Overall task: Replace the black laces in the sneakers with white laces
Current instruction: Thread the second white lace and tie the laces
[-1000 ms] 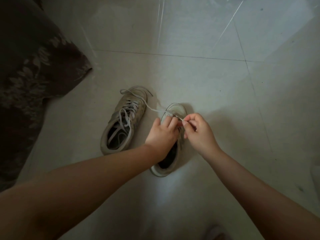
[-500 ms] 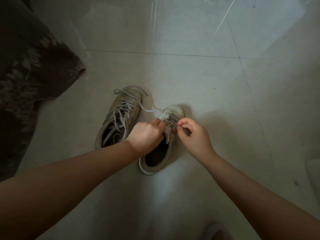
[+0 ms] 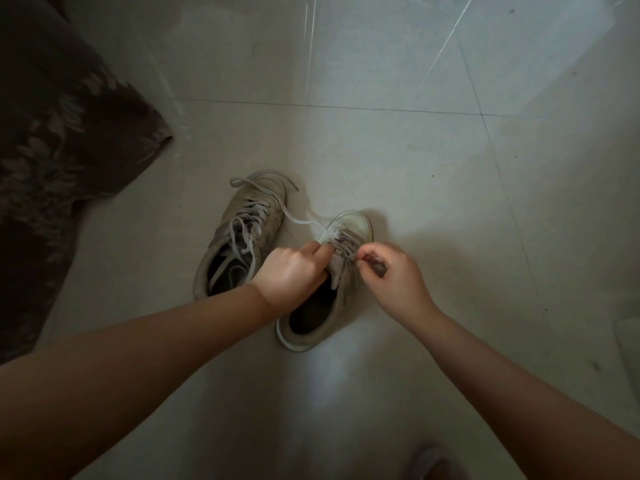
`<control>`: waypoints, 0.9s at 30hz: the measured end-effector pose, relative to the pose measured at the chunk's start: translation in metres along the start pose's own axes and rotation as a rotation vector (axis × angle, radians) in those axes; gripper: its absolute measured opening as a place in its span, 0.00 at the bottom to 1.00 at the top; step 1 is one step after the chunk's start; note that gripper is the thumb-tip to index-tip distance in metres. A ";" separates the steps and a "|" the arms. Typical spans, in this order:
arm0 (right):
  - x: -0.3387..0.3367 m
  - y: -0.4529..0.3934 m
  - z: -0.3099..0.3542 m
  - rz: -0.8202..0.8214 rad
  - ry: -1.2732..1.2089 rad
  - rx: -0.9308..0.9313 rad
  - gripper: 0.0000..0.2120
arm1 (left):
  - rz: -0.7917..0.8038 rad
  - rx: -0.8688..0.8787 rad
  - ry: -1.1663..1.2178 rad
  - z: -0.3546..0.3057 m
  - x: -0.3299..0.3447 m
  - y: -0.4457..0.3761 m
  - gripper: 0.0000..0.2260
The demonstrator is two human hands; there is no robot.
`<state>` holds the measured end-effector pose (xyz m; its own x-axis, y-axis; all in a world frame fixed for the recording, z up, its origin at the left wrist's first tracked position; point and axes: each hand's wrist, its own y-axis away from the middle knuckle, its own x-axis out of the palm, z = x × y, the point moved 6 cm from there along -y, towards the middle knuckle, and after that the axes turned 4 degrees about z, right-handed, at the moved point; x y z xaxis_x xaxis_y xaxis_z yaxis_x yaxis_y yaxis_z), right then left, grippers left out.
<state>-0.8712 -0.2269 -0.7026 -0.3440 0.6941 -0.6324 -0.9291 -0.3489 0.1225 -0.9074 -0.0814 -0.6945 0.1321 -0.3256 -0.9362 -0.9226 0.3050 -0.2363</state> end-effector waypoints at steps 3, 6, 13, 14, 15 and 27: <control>0.002 -0.001 -0.004 -0.010 -0.020 0.026 0.06 | -0.024 0.024 0.013 0.000 -0.001 0.002 0.09; 0.004 -0.002 -0.008 -0.031 -0.063 0.082 0.09 | -0.040 0.052 0.023 -0.001 0.001 0.007 0.08; 0.009 0.001 -0.017 -0.025 -0.225 0.267 0.04 | -0.037 0.037 0.051 -0.003 0.005 0.015 0.07; 0.010 0.005 -0.017 -0.030 -0.235 0.279 0.03 | -0.041 0.040 0.049 -0.003 0.004 0.014 0.07; 0.012 0.009 -0.017 -0.031 -0.236 0.279 0.03 | -0.041 0.044 0.047 -0.004 0.002 0.013 0.06; 0.017 0.012 -0.014 0.018 -0.224 0.246 0.05 | 0.108 -0.173 0.353 0.004 -0.004 0.019 0.18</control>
<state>-0.8862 -0.2281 -0.7228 -0.3567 0.8199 -0.4477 -0.9181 -0.2190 0.3304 -0.9238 -0.0712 -0.6958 -0.0732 -0.5964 -0.7993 -0.9757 0.2090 -0.0666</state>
